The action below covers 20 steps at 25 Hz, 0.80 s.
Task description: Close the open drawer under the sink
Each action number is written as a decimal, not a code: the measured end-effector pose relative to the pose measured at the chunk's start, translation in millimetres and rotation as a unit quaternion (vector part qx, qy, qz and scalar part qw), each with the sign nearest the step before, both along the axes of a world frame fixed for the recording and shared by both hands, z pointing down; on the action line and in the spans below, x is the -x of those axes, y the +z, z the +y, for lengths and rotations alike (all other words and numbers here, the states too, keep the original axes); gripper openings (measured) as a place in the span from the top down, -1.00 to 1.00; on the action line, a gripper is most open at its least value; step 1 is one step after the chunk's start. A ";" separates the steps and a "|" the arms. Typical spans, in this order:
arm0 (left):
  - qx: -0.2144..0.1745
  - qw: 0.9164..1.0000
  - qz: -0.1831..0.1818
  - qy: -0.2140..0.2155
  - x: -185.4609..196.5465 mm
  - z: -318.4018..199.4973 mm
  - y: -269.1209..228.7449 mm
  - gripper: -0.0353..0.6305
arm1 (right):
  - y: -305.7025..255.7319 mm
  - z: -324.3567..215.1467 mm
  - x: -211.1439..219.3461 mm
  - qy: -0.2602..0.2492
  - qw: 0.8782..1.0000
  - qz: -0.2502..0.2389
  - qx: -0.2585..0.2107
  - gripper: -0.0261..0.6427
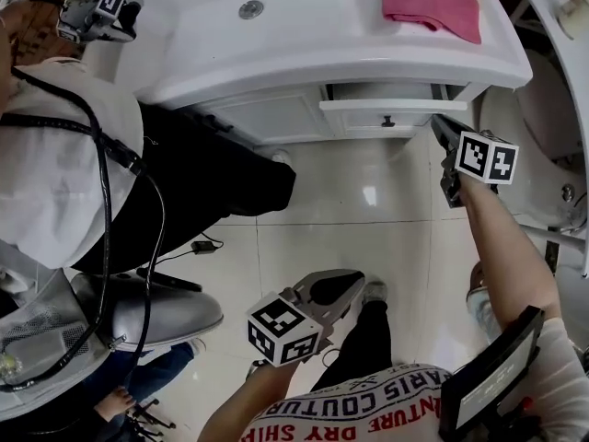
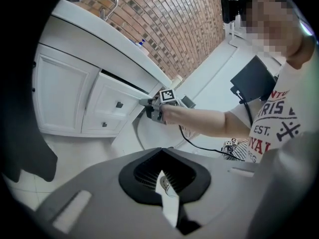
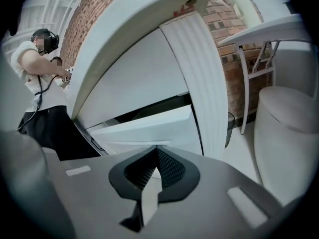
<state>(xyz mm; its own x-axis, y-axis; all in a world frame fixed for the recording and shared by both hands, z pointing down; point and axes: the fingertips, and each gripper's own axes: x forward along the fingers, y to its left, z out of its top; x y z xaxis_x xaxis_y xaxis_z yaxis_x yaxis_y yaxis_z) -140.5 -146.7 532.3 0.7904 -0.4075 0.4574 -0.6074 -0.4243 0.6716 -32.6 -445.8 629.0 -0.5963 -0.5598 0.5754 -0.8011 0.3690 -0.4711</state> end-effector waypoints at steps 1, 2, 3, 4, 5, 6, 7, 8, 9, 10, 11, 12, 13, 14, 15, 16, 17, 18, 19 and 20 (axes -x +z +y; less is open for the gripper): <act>0.002 1.000 0.001 0.000 2.5 0.0 1.8 0.95 | -0.4 -6.9 2.7 0.002 1.000 0.001 -0.003 0.90; 0.003 1.000 0.002 0.000 4.4 0.1 3.3 0.95 | -0.4 -13.3 4.9 0.006 1.000 -0.001 -0.003 0.89; 0.005 1.000 0.002 0.001 6.0 0.0 4.5 0.95 | -0.3 -19.5 6.2 0.011 1.000 -0.004 -0.002 0.90; 0.006 1.000 0.002 0.002 7.4 -0.4 5.4 0.95 | -0.6 -25.6 6.9 0.016 1.000 -0.004 0.000 0.89; 0.007 1.000 0.002 0.001 9.1 -1.2 5.9 0.95 | -1.3 -31.3 7.2 0.019 1.000 0.000 0.001 0.90; 0.008 1.000 0.003 -0.001 11.1 -2.3 6.4 0.95 | -2.4 -36.0 7.7 0.020 1.000 0.006 0.000 0.90; 0.009 1.000 0.003 -0.004 13.2 -3.3 7.4 0.95 | -3.4 -39.1 8.4 0.020 1.000 0.010 -0.002 0.89; 0.009 1.000 0.004 -0.007 15.0 -3.7 8.9 0.95 | -3.9 -40.6 9.0 0.019 1.000 0.011 -0.004 0.89; 0.009 1.000 0.004 -0.009 16.0 -3.7 11.0 0.95 | -3.6 -41.1 9.4 0.019 1.000 0.009 -0.005 0.89; 0.007 1.000 0.003 -0.009 16.5 -3.3 13.1 0.95 | -2.8 -41.1 9.5 0.018 1.000 0.008 -0.006 0.89; 0.006 1.000 0.003 -0.009 16.4 -3.0 14.8 0.95 | -1.7 -41.4 9.3 0.017 1.000 0.008 -0.006 0.89; 0.004 1.000 0.003 -0.009 16.0 -2.7 15.5 0.95 | -0.7 -41.9 9.1 0.017 1.000 0.009 -0.005 0.89; 0.003 1.000 0.003 -0.009 15.4 -2.5 15.1 0.95 | 0.2 -42.3 9.1 0.017 1.000 0.010 -0.003 0.89; 0.001 1.000 0.003 -0.010 14.5 -2.6 13.9 0.95 | 0.7 -42.6 9.4 0.017 1.000 0.009 -0.004 0.89; -0.001 1.000 0.003 -0.009 13.3 -2.8 12.3 0.95 | 0.9 -42.9 9.7 0.015 1.000 0.007 -0.005 0.89; -0.004 1.000 0.001 -0.008 11.8 -3.0 10.9 0.95 | 0.7 -43.2 9.9 0.012 1.000 0.003 -0.008 0.89; -0.006 1.000 -0.001 -0.006 10.0 -2.7 9.8 0.95 | 0.0 -43.3 9.9 0.008 1.000 -0.006 -0.008 0.89; -0.008 1.000 -0.003 -0.004 8.2 -1.7 9.0 0.95 | -1.1 -42.3 9.2 0.006 1.000 -0.014 -0.007 0.89; -0.010 1.000 -0.006 -0.002 6.7 -0.5 8.4 0.95 | -2.8 -39.7 7.8 0.002 1.000 -0.016 -0.008 0.89; -0.011 1.000 -0.007 -0.001 5.2 0.4 7.5 0.95 | -4.6 -34.6 5.8 -0.007 1.000 -0.008 -0.013 0.89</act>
<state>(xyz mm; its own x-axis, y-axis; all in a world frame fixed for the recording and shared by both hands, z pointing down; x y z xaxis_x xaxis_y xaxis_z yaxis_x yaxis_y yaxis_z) -145.6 -146.3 539.8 0.7828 -0.4201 0.4591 -0.6179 -0.4375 0.6533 -38.4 -480.5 624.4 -0.6122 -0.5661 0.5520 -0.7890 0.3916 -0.4734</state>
